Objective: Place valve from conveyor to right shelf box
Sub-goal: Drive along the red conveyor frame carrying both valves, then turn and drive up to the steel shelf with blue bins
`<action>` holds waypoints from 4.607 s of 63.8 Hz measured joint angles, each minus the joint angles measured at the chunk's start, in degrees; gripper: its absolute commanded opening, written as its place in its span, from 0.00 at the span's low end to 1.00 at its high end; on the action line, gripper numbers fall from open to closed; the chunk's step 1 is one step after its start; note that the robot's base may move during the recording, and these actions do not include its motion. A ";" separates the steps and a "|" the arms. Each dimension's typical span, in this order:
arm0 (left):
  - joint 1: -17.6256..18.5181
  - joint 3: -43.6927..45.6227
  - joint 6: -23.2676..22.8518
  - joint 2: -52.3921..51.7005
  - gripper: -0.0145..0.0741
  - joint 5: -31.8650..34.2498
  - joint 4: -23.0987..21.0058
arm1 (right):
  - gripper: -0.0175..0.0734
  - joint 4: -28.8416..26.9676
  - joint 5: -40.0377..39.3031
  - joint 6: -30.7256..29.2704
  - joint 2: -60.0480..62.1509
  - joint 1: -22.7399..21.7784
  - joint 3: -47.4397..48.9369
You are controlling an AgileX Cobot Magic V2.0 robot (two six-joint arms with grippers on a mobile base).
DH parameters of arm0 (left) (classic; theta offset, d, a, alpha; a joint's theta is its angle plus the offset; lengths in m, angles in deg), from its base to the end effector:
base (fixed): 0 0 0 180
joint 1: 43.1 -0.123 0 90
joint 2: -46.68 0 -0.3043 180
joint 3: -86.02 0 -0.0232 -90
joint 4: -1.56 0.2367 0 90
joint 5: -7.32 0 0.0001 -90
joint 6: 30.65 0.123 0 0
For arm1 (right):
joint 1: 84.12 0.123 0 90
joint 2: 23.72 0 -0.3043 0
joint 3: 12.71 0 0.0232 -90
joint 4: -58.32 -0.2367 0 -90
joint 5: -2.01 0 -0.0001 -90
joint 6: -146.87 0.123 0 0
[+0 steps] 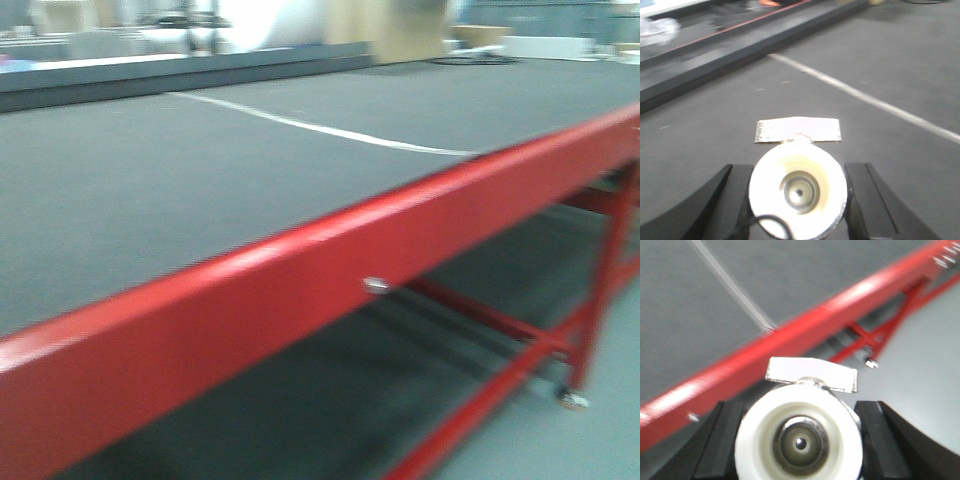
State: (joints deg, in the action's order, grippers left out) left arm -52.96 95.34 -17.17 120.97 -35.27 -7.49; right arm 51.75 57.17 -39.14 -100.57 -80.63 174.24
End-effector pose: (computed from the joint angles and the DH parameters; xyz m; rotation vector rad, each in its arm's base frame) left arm 0.2378 0.0280 0.5008 0.0235 1.8704 0.1008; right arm 0.2443 0.0265 0.4523 -0.1624 2.1728 0.1148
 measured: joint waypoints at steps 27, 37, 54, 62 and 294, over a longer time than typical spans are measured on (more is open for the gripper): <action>0.00 0.00 0.00 0.09 0.04 0.00 -0.12 | 0.02 0.06 0.00 0.00 0.00 0.00 0.00; 0.00 0.00 0.00 0.09 0.04 0.00 -0.12 | 0.02 0.06 0.00 0.10 0.00 0.00 0.00; 0.00 0.00 0.00 0.09 0.04 0.00 -0.12 | 0.02 0.06 0.00 0.10 0.00 0.00 0.00; 0.00 0.00 0.00 0.09 0.04 0.00 -0.23 | 0.02 0.06 0.00 0.10 0.00 0.00 0.00; 0.00 0.00 0.00 0.09 0.04 0.00 -0.04 | 0.02 -0.17 0.11 0.10 0.00 0.00 0.00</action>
State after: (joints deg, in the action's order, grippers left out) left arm -52.96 95.34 -17.17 121.05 -35.27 -7.53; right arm 51.58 57.28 -39.04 -100.57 -80.63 174.24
